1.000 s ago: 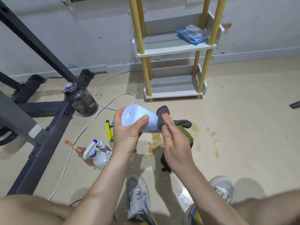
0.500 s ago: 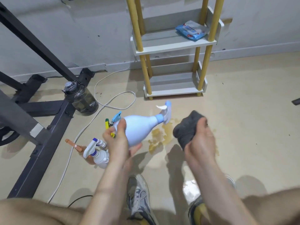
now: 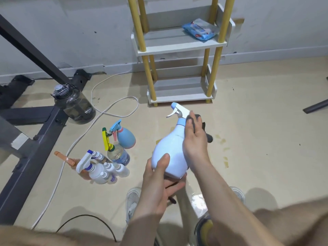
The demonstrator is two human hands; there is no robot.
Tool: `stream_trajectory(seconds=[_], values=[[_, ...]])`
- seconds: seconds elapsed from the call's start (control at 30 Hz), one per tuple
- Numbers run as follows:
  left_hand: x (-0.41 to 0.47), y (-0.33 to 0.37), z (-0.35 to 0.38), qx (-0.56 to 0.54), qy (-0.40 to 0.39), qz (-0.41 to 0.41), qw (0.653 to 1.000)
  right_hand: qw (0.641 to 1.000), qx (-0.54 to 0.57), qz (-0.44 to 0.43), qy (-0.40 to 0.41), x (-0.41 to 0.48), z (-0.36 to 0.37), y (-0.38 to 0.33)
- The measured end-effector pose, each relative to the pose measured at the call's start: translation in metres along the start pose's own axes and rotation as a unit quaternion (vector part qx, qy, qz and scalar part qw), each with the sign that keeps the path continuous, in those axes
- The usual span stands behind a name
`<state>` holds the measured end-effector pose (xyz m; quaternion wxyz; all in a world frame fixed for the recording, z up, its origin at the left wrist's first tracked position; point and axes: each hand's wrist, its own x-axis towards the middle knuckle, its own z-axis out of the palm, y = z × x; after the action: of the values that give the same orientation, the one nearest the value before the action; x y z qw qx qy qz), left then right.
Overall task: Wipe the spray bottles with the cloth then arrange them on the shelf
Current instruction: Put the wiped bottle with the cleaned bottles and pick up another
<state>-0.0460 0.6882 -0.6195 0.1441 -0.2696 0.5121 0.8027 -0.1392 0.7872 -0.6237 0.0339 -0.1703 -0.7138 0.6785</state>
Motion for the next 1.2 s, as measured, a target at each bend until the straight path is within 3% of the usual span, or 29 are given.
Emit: stream_trajectory(seconds=[0.13,0.23,0.3,0.53,0.63,0.77,0.9,0.97,1.03,1.13,1.2], values=[[0.007,0.006,-0.017,0.154,-0.058,0.013,0.986,0.995,0.068,0.076,0.001,0.015,-0.009,0.008],[0.014,0.009,-0.018,0.336,-0.075,0.074,0.936,0.998,0.030,0.042,-0.029,0.003,-0.003,0.012],[0.019,0.007,-0.016,0.394,-0.067,0.082,0.913,0.999,0.011,0.016,-0.033,-0.006,0.002,0.018],[0.079,0.012,-0.030,0.245,0.073,0.149,0.955,0.980,-0.112,0.079,-0.146,-0.014,-0.001,0.060],[0.126,0.032,-0.034,0.281,0.146,0.177,0.932,0.979,-0.103,0.122,-0.127,-0.004,0.004,0.074],[0.205,0.051,-0.048,0.463,0.205,0.132,0.852,0.982,-0.114,0.096,-0.118,0.031,0.022,0.077],[0.292,0.057,-0.060,0.476,0.218,0.104,0.846,0.977,-0.154,0.030,-0.146,0.075,0.041,0.089],[0.333,0.054,-0.065,0.448,0.230,0.082,0.860,0.970,-0.166,-0.024,-0.176,0.092,0.053,0.104],[0.366,0.044,-0.073,0.377,0.246,0.081,0.889,0.919,-0.265,-0.110,-0.269,0.103,0.069,0.128],[0.400,0.030,-0.082,0.324,0.263,0.090,0.904,0.746,-0.479,-0.125,-0.445,0.106,0.084,0.180],[0.411,0.023,-0.088,0.332,0.265,0.088,0.901,0.707,-0.543,-0.125,-0.435,0.101,0.080,0.204]])
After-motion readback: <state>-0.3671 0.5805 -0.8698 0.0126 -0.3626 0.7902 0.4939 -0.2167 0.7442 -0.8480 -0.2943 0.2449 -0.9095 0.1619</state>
